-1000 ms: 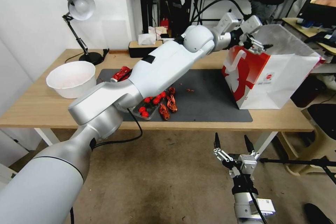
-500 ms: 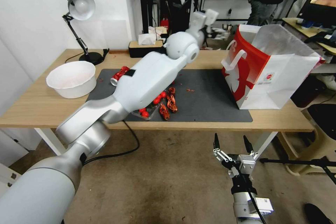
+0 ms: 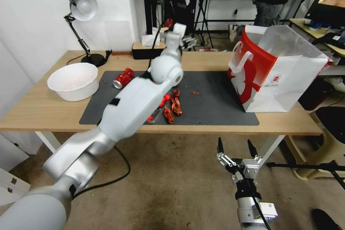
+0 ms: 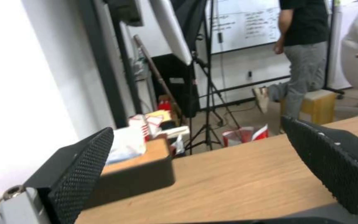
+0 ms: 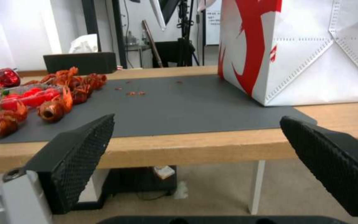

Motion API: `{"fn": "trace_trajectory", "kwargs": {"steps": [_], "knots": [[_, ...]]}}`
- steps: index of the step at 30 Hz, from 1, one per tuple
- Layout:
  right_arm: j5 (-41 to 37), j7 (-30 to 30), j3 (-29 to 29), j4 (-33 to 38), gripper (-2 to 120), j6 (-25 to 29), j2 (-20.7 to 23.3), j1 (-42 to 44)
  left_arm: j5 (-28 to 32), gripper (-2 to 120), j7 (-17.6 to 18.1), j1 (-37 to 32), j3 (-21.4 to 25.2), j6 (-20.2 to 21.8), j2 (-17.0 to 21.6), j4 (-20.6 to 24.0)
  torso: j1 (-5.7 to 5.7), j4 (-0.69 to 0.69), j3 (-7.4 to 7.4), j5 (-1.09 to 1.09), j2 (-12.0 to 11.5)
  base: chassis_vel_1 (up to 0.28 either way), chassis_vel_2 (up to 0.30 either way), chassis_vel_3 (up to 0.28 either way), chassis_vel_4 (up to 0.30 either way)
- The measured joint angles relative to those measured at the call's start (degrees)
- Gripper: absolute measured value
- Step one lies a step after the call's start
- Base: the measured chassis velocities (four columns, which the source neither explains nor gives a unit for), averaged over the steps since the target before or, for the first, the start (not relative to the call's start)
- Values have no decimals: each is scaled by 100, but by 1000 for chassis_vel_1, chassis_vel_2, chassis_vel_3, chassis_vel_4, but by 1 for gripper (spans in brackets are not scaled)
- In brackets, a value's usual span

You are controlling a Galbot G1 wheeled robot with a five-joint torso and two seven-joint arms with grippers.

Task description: Pick up the trash from the table and place it into the takeout bag.

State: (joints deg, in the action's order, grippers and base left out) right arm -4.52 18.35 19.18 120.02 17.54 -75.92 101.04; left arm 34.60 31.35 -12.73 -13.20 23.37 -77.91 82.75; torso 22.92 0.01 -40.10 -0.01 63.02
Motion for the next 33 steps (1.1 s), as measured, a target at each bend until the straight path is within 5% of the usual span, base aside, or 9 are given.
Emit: {"fn": "trace_trajectory", "kwargs": {"steps": [15, 24, 33], "knots": [[74, -8, -58, -20, 100, 4, -22, 3, -263, 100, 69, -1561, 938, -133, 859, 794, 0, -1, 0, 1, 0, 0, 0, 0, 0], [154, -13, -127, -47, 100, 1, -67, -13, -279, 100, 20, -2680, 1888, -148, 1117, 1376, 0, 0, 0, 0, 0, 0, 0, 0, 0], [231, -13, -212, -75, 100, -17, -129, -53, -476, 100, 7, -3486, 2269, -357, 1310, 1965, -1, 0, 0, 1, 1, 0, 0, 0, 0]]}}
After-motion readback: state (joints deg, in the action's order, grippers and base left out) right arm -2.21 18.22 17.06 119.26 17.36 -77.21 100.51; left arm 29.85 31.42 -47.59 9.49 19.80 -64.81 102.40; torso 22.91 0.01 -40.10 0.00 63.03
